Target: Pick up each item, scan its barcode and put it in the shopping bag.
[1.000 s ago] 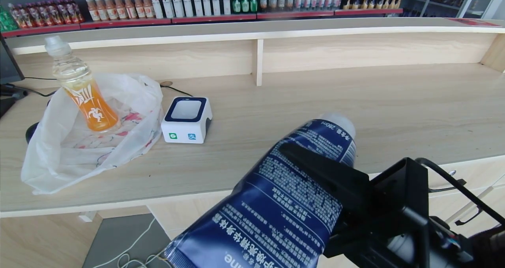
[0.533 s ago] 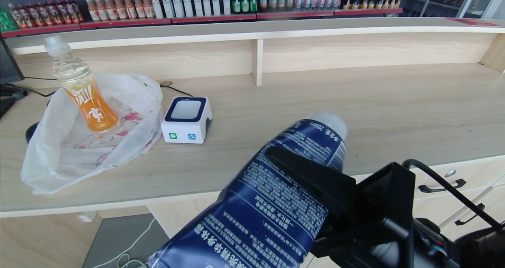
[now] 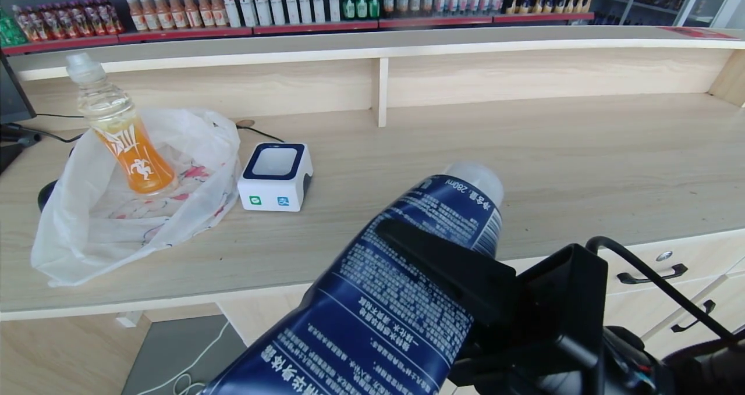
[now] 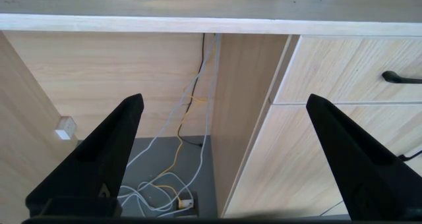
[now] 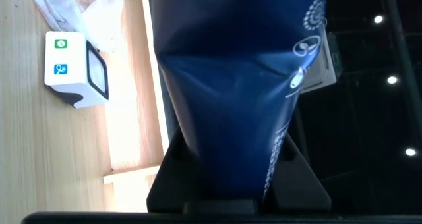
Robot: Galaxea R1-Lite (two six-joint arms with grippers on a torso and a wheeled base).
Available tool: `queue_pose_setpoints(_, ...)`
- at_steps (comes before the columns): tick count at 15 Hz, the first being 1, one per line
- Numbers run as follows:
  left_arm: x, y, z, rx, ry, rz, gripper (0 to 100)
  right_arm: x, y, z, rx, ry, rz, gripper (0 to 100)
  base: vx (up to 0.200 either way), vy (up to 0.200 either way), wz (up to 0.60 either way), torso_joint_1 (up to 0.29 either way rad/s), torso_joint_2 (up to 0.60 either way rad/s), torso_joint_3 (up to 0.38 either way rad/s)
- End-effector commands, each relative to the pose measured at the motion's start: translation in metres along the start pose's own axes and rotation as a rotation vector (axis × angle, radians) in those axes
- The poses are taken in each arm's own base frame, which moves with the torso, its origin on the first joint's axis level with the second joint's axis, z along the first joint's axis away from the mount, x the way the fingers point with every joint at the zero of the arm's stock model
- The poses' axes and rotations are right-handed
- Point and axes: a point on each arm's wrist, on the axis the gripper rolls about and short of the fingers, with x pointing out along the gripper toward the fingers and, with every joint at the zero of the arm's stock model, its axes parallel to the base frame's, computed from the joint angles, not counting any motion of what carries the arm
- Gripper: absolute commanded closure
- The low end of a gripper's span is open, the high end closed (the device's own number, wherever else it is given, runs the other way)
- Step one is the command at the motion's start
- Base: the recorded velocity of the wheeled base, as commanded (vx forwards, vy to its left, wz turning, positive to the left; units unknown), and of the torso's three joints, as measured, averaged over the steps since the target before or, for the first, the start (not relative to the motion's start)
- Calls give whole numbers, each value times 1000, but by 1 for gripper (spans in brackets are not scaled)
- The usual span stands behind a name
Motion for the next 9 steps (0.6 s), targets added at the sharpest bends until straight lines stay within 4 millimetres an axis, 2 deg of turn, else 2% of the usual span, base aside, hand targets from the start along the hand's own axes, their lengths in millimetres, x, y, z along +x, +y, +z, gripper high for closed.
queue_pose_setpoints(1, 0, 0, 0, 0, 0, 1, 0, 0, 1, 0, 2, -1, 1, 100, 0, 0, 0, 0, 0, 0)
queue_pose_setpoints(5, 0, 0, 0, 0, 0, 1, 0, 1, 7, 2, 92, -5, 23, 100, 0, 0, 0, 0, 0, 0)
queue_pose_setpoints(8, 0, 0, 0, 0, 0, 0, 0, 3, 14, 0, 276, 9, 46, 100, 0, 0, 0, 0, 0, 0)
queue_pose_setpoints(9, 0, 0, 0, 0, 0, 1, 0, 4, 23, -1, 428, 22, 73, 100, 0, 0, 0, 0, 0, 0)
